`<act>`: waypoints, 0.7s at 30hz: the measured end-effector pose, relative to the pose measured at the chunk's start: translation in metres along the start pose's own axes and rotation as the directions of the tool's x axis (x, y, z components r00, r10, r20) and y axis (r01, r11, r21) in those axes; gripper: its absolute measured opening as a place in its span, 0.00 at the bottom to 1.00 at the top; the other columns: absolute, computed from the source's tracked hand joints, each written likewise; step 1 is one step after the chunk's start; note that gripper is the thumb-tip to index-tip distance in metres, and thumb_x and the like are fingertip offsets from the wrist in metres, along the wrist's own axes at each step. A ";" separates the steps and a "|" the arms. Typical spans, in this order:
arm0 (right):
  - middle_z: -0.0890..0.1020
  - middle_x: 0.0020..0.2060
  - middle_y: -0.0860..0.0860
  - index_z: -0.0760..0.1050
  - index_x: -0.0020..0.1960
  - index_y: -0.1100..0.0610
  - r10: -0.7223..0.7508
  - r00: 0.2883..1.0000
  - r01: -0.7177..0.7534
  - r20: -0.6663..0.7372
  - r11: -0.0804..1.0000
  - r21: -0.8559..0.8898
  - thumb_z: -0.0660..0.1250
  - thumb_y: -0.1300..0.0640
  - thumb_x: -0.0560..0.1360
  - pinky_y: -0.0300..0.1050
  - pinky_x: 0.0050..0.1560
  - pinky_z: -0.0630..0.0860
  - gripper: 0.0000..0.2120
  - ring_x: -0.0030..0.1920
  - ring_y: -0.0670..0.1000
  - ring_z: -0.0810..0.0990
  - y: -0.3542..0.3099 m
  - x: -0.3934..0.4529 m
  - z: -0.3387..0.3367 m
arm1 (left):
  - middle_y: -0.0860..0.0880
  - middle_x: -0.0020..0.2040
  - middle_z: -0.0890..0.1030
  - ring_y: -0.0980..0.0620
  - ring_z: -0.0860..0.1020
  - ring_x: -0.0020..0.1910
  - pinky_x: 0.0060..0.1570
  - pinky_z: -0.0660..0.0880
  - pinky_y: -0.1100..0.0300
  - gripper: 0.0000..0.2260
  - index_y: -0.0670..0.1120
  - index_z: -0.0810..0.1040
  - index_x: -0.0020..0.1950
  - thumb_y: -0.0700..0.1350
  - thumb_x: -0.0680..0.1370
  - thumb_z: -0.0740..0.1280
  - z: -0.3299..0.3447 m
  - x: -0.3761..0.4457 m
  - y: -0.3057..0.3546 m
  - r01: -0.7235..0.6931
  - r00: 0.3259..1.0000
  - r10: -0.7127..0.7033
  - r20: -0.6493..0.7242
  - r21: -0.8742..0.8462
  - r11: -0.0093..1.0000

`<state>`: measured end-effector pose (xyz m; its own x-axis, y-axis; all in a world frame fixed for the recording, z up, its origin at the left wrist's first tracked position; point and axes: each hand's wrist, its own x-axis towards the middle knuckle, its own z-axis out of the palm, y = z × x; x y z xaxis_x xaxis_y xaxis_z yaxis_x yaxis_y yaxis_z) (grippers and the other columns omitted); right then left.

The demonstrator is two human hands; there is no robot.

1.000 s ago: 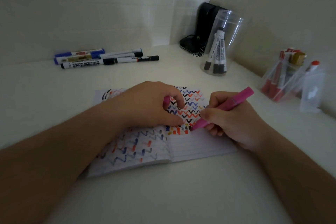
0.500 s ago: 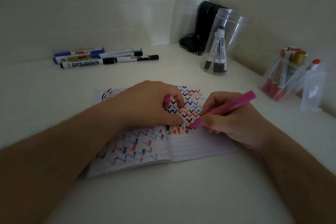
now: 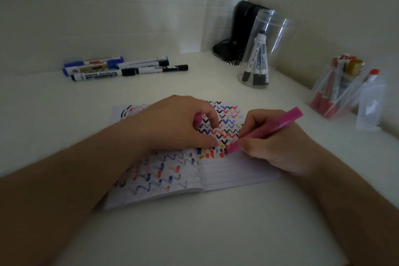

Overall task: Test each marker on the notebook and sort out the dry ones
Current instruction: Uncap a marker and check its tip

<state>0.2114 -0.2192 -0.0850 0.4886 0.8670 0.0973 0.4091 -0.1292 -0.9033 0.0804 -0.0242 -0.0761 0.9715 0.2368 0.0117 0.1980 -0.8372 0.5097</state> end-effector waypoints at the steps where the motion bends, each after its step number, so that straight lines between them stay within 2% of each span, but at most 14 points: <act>1: 0.81 0.27 0.48 0.79 0.36 0.61 0.000 1.000 0.000 0.000 1.000 0.009 0.78 0.66 0.64 0.37 0.30 0.71 0.07 0.28 0.44 0.75 0.000 0.000 0.000 | 0.57 0.45 0.78 0.60 0.77 0.43 0.41 0.73 0.62 0.15 0.65 0.80 0.55 0.64 0.70 0.76 0.000 0.000 0.000 -0.001 1.000 0.001 -0.001 0.001 1.000; 3: 0.81 0.27 0.50 0.79 0.35 0.59 -0.011 1.000 0.011 -0.010 0.999 0.036 0.78 0.68 0.66 0.39 0.30 0.72 0.09 0.28 0.46 0.76 0.001 0.000 0.000 | 0.57 0.44 0.78 0.60 0.77 0.43 0.42 0.74 0.62 0.15 0.65 0.80 0.55 0.64 0.70 0.76 0.000 0.000 0.000 0.001 1.000 -0.001 -0.002 0.006 1.000; 5: 0.81 0.28 0.54 0.80 0.36 0.61 -0.013 1.000 0.014 -0.018 0.998 0.055 0.77 0.64 0.65 0.41 0.30 0.74 0.06 0.29 0.48 0.77 0.002 0.000 0.000 | 0.57 0.45 0.78 0.60 0.77 0.43 0.43 0.75 0.62 0.15 0.65 0.80 0.55 0.64 0.70 0.76 0.000 0.000 0.001 0.005 1.000 -0.005 0.000 0.005 1.000; 10: 0.81 0.28 0.52 0.80 0.36 0.61 -0.001 1.000 0.001 -0.009 1.000 0.012 0.76 0.53 0.58 0.42 0.30 0.73 0.13 0.28 0.47 0.76 0.004 0.001 0.000 | 0.58 0.45 0.78 0.60 0.76 0.43 0.41 0.72 0.63 0.15 0.66 0.80 0.55 0.64 0.71 0.76 0.000 -0.001 0.002 0.004 1.000 -0.004 0.002 0.007 1.000; 14: 0.78 0.27 0.53 0.77 0.35 0.63 -0.002 1.000 0.002 -0.031 1.000 0.006 0.76 0.58 0.60 0.42 0.31 0.70 0.11 0.28 0.48 0.74 0.007 0.002 0.000 | 0.58 0.46 0.78 0.60 0.77 0.43 0.41 0.73 0.62 0.19 0.65 0.73 0.60 0.61 0.73 0.75 0.002 -0.002 0.003 0.003 1.000 -0.002 -0.025 0.023 1.000; 16: 0.76 0.26 0.56 0.74 0.34 0.64 -0.020 0.998 0.024 -0.059 0.997 0.079 0.76 0.56 0.59 0.42 0.30 0.66 0.15 0.27 0.48 0.70 0.008 0.004 0.000 | 0.56 0.47 0.78 0.58 0.77 0.44 0.41 0.75 0.60 0.16 0.59 0.67 0.62 0.55 0.79 0.71 0.003 -0.001 0.001 0.001 0.998 -0.003 -0.059 -0.028 1.000; 18: 0.73 0.26 0.55 0.75 0.34 0.61 -0.059 0.989 0.089 -0.138 0.970 0.228 0.78 0.55 0.60 0.41 0.28 0.62 0.14 0.25 0.48 0.66 0.007 0.006 -0.001 | 0.54 0.49 0.79 0.56 0.79 0.45 0.43 0.79 0.58 0.08 0.54 0.66 0.60 0.47 0.84 0.64 0.003 0.000 0.000 -0.031 0.995 0.021 -0.095 -0.104 0.994; 21: 0.74 0.28 0.53 0.79 0.42 0.57 -0.095 0.984 0.162 -0.153 0.842 0.515 0.80 0.65 0.64 0.40 0.27 0.60 0.12 0.26 0.48 0.65 0.005 0.007 -0.004 | 0.59 0.54 0.78 0.61 0.78 0.52 0.50 0.77 0.63 0.07 0.54 0.69 0.61 0.46 0.85 0.63 0.003 0.001 -0.001 -0.079 0.991 0.061 -0.122 -0.145 0.986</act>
<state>0.2197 -0.2158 -0.0878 0.5597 0.7915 0.2456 0.0264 0.2792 -0.9599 0.0814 -0.0248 -0.0790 0.9586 0.2434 0.1475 0.0999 -0.7730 0.6264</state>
